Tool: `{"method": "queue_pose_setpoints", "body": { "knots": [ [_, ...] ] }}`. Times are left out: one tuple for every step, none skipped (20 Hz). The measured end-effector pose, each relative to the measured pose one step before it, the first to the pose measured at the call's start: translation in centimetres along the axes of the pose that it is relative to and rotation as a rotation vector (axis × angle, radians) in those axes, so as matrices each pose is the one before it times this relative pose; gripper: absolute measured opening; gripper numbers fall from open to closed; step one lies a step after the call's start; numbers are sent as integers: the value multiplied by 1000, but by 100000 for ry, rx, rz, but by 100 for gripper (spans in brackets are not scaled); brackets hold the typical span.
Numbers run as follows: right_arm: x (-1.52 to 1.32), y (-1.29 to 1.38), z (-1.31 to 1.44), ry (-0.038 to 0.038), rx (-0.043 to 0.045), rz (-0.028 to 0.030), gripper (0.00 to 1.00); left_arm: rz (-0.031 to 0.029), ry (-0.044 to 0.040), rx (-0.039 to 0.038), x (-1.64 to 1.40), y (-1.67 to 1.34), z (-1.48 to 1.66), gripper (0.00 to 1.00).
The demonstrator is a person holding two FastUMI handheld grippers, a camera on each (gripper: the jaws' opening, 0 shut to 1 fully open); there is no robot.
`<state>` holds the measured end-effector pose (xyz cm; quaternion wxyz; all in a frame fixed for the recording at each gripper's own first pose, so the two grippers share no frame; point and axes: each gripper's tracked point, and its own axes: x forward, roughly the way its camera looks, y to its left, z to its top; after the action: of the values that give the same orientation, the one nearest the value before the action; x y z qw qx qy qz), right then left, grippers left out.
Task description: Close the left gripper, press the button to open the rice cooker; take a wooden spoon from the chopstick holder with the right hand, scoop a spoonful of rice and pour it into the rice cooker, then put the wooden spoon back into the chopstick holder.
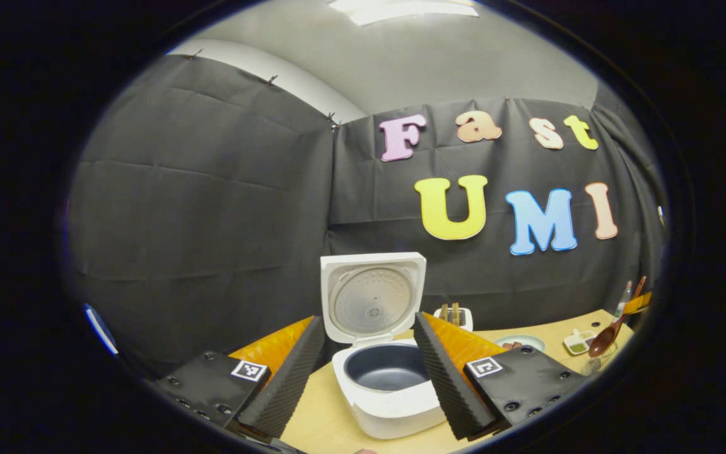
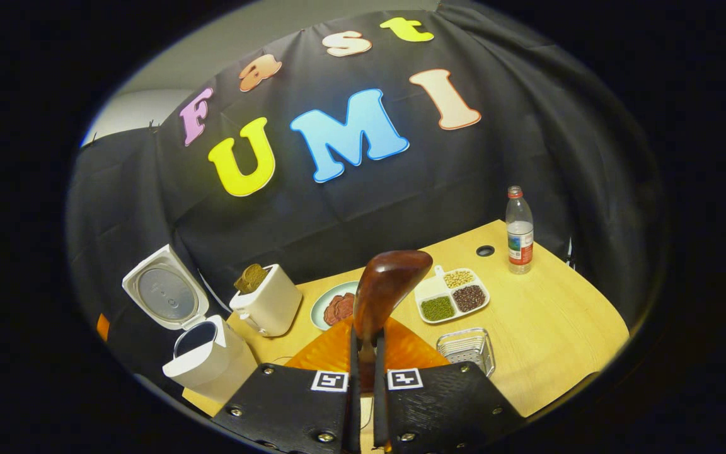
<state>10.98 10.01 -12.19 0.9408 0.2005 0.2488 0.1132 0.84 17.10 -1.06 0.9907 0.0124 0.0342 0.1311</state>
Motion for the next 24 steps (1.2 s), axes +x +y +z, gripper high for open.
{"method": "queue_pose_setpoints", "body": {
  "knots": [
    [114, 611, -481, 660, -893, 297, 8, 82, 184, -245, 78, 445, -142, 100],
    [117, 544, -467, 778, -906, 356, 8, 325, 323, -171, 112, 511, -216, 100],
    [141, 553, -607, 719, -846, 396, 8, 411, 273, -276, -5, 501, -175, 100],
    [256, 441, -509, 740, -849, 112, 8, 296, 444, -331, 72, 448, -251, 100],
    [295, 346, -662, 865, -1074, -142, 8, 317, 476, -186, -71, 518, -204, 100],
    [383, 202, -560, 879, -1230, -557, 8, 470, 203, 113, -18, 603, -150, 100],
    [426, 187, -771, 1010, -1380, -708, 8, 511, 203, 335, 76, 641, -69, 100],
    [445, 236, -592, 1103, -1409, -669, 8, 451, 199, 392, 36, 507, -169, 100],
    [441, 142, -721, 1173, -1184, -915, 9, 485, 172, 425, -42, 545, -54, 100],
    [500, 160, -632, 1056, -1266, -742, 9, 480, 265, 447, -140, 669, -161, 100],
    [446, 176, -658, 1013, -1205, -795, 8, 564, 192, 405, 70, 668, -70, 100],
    [346, 62, -593, 1018, -1075, -808, 8, 498, 280, 323, 170, 573, -48, 100],
    [258, 120, -501, 745, -1020, -979, 8, 497, 257, 215, 68, 516, -165, 100],
    [274, 30, -420, 651, -992, -1169, 9, 458, 246, 197, 33, 472, -33, 100],
    [297, 93, -431, 568, -903, -962, 9, 386, 146, 135, 137, 486, -105, 100],
    [234, 148, -480, 977, -834, -696, 9, 387, 51, 79, 127, 458, -159, 100],
    [119, 196, -542, 783, -702, -380, 9, 343, 245, 64, 161, 405, -39, 100],
    [89, 175, -19, -568, -620, -348, 9, 209, 226, -30, 89, 376, -56, 99],
    [56, 136, -21, -844, -685, -459, 9, 126, 259, -97, 106, 305, -149, 99],
    [104, 152, -106, -235, -717, -393, 8, -106, 256, -102, 167, 60, -175, 95],
    [144, 225, -328, 384, -588, -254, 8, -226, 229, -57, 167, 75, -72, 95],
    [75, 172, -232, 202, -457, -357, 9, -305, 160, 100, 90, -5, -93, 98],
    [80, 218, -189, -187, -492, -155, 9, -314, 9, 183, 45, -47, 63, 100],
    [-44, 232, -52, -694, -372, -58, 9, -452, -146, 156, 74, -49, -31, 98]
  ]
}}
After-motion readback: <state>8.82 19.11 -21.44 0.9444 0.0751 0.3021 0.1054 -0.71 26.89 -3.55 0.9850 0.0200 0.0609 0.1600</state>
